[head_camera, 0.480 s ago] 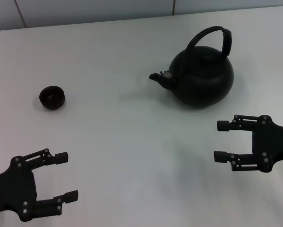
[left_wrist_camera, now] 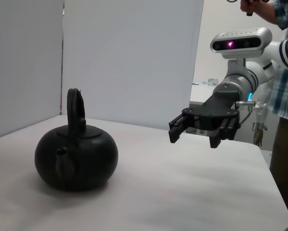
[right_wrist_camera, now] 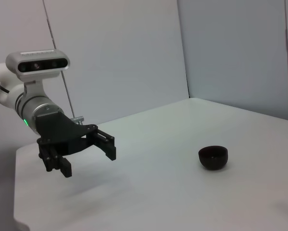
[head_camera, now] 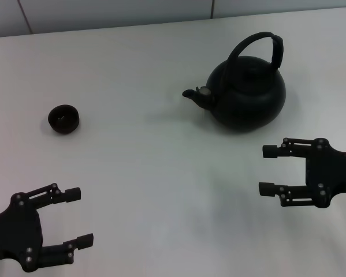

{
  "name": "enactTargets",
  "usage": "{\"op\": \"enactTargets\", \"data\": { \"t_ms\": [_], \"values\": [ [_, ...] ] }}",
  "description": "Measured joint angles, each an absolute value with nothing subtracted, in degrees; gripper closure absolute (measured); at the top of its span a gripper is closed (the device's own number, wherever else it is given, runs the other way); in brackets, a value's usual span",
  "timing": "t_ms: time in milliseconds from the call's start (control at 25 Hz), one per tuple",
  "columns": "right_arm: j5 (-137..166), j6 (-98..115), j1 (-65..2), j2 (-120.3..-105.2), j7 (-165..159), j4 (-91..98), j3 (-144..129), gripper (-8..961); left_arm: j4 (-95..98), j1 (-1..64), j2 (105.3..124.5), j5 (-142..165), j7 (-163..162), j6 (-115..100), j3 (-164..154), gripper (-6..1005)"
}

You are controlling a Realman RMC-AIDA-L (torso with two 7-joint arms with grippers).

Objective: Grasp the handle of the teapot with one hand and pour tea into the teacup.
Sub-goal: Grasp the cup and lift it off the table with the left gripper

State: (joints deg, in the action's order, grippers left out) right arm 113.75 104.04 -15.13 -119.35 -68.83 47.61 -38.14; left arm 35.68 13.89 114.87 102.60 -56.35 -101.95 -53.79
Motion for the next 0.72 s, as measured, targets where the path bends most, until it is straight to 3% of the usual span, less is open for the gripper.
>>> {"op": "enactTargets", "data": {
  "t_ms": [520,720],
  "values": [
    [113.7,103.4,-15.8,-119.41,-68.8,46.5,-38.1,193,35.7,14.8,115.45,102.4,-55.9,-101.5,-53.2,185],
    [113.4,102.7,-16.0,-119.45,-68.5,45.9,-38.1,194,34.8,15.3,118.10,101.7,-53.9,-98.2,-46.0,185]
  ]
}}
